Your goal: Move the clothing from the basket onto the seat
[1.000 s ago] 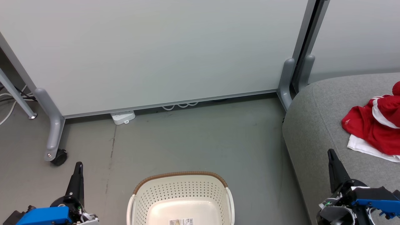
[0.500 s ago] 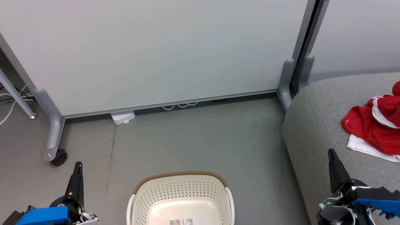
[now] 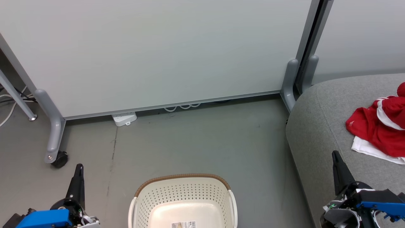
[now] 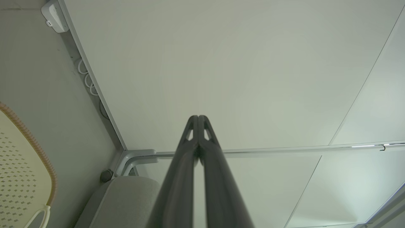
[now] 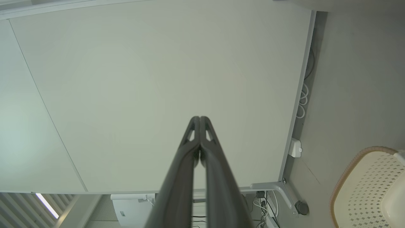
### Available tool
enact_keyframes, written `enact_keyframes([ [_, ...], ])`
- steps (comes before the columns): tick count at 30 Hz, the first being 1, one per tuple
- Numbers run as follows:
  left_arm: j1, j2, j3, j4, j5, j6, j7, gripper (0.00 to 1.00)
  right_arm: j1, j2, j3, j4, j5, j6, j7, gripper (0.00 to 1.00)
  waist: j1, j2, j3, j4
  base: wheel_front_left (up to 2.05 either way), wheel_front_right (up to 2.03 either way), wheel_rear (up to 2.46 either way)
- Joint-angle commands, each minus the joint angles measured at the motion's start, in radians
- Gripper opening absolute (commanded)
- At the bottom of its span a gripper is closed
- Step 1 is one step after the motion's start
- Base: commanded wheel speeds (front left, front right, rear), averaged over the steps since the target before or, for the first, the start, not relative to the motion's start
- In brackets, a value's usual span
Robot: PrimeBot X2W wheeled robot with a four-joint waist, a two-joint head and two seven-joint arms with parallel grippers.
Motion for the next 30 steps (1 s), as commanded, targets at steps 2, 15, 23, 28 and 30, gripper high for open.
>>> enact_keyframes([
  [2, -0.012, 0.005, 0.003, -0.003, -0.003, -0.007, 0.005, 0.00, -0.010, 0.003, -0.001, -0.003, 0.003, 0.000, 0.003, 0.00, -0.0001, -0.0001, 0.000, 0.000, 0.00, 0.00, 0.00],
  [15, -0.012, 0.005, 0.003, -0.003, -0.003, -0.007, 0.005, 0.00, -0.010, 0.003, -0.001, -0.003, 0.003, 0.000, 0.003, 0.00, -0.0001, -0.0001, 0.000, 0.000, 0.00, 0.00, 0.00],
  [23, -0.012, 0.006, 0.002, -0.003, -0.003, -0.007, 0.005, 0.00, -0.010, 0.003, -0.001, -0.003, 0.003, 0.000, 0.003, 0.00, -0.0001, -0.0001, 0.000, 0.000, 0.00, 0.00, 0.00],
  [28, -0.012, 0.006, 0.002, -0.003, -0.003, -0.007, 0.005, 0.00, -0.010, 0.003, -0.001, -0.003, 0.003, 0.000, 0.003, 0.00, -0.0001, -0.0001, 0.000, 0.000, 0.00, 0.00, 0.00],
  [30, -0.012, 0.006, 0.002, -0.003, -0.003, -0.007, 0.005, 0.00, -0.010, 0.003, -0.001, -0.003, 0.003, 0.000, 0.003, 0.00, -0.0001, -0.0001, 0.000, 0.000, 0.00, 0.00, 0.00],
])
